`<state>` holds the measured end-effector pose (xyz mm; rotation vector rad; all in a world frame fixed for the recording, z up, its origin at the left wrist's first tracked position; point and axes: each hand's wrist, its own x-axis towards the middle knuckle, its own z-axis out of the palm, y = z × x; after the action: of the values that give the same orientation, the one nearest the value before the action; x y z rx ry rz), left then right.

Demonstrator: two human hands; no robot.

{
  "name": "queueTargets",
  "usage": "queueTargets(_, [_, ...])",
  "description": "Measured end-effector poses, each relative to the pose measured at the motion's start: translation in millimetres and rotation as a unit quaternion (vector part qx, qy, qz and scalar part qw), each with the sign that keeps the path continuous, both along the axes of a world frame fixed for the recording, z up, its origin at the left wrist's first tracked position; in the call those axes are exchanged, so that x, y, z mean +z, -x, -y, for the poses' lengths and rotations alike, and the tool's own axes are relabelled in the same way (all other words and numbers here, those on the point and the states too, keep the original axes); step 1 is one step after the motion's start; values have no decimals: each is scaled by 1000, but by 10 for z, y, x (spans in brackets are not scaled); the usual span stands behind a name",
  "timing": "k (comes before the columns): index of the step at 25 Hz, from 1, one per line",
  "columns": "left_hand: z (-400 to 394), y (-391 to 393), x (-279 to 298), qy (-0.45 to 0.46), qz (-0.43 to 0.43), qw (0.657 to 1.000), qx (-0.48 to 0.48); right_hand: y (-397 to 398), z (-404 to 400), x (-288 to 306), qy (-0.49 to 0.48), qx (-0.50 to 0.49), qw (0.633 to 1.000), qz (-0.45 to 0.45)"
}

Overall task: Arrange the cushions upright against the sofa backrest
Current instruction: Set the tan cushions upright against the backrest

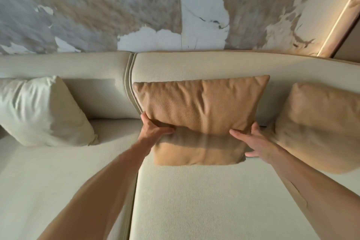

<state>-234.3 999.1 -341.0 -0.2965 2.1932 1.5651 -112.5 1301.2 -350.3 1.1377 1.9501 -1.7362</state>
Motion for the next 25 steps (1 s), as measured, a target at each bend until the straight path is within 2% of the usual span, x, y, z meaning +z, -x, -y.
queueTargets(4, [68, 374, -40, 2, -15, 1000, 3, 331, 93, -58, -32, 4, 999, -29])
queueTargets(16, [349, 629, -380, 14, 54, 998, -1, 637, 398, -393, -74, 44, 996, 7])
queueTargets(21, [319, 649, -393, 82, 10, 996, -20, 689, 454, -388, -124, 69, 990, 19])
queueTargets(25, [394, 610, -398, 81, -28, 996, -25, 649, 515, -328, -180, 73, 981, -24])
